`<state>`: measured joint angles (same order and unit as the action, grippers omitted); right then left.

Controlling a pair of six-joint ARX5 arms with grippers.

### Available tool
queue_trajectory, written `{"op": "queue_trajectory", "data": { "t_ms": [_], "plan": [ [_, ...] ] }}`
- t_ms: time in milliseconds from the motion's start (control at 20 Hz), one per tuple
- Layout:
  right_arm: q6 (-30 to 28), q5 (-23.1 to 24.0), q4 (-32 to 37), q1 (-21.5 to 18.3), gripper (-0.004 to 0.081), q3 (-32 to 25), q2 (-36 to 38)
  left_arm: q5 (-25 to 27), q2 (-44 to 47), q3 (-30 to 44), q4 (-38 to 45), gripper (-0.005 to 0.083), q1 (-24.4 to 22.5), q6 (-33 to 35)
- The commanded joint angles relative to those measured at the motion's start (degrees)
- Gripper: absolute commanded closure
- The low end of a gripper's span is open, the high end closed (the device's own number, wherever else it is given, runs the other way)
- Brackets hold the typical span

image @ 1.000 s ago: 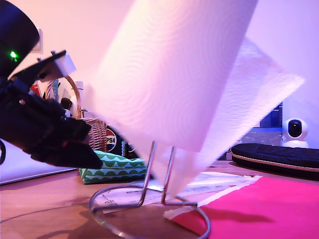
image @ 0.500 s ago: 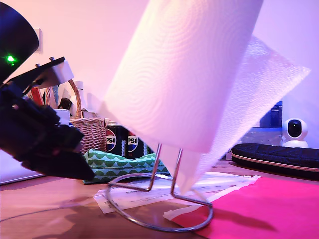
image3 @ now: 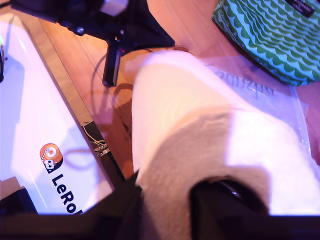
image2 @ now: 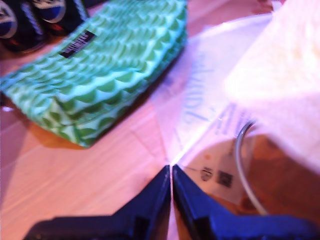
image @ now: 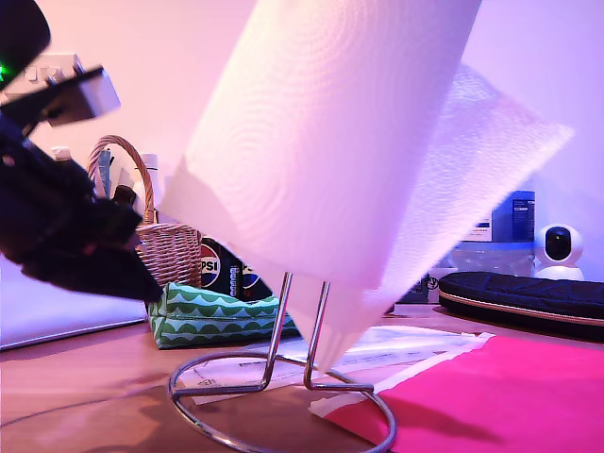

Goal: Insert the paper towel roll into the metallic stand.

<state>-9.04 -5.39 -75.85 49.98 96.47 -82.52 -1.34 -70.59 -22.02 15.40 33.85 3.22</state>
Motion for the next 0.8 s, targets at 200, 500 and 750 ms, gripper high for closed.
{"op": "queue_trajectory", "data": {
  "t_ms": [200,500,750],
  "plan": [
    [0.2,0.0,1.5,0.3,0.0530,0.4,-0.5,0.2,0.5,0.0,0.3,0.0787,-0.7,0.3],
    [0.2,-0.1,5.3,0.3,0.0542,0.4,-0.5,0.1,0.5,0.0,-0.2,0.0787,-0.7,0.3],
    [0.2,1.2,6.7,-0.2,0.0780,0.4,-0.5,-0.3,1.1,0.0,-1.1,0.0788,-1.0,1.7]
  ]
}}
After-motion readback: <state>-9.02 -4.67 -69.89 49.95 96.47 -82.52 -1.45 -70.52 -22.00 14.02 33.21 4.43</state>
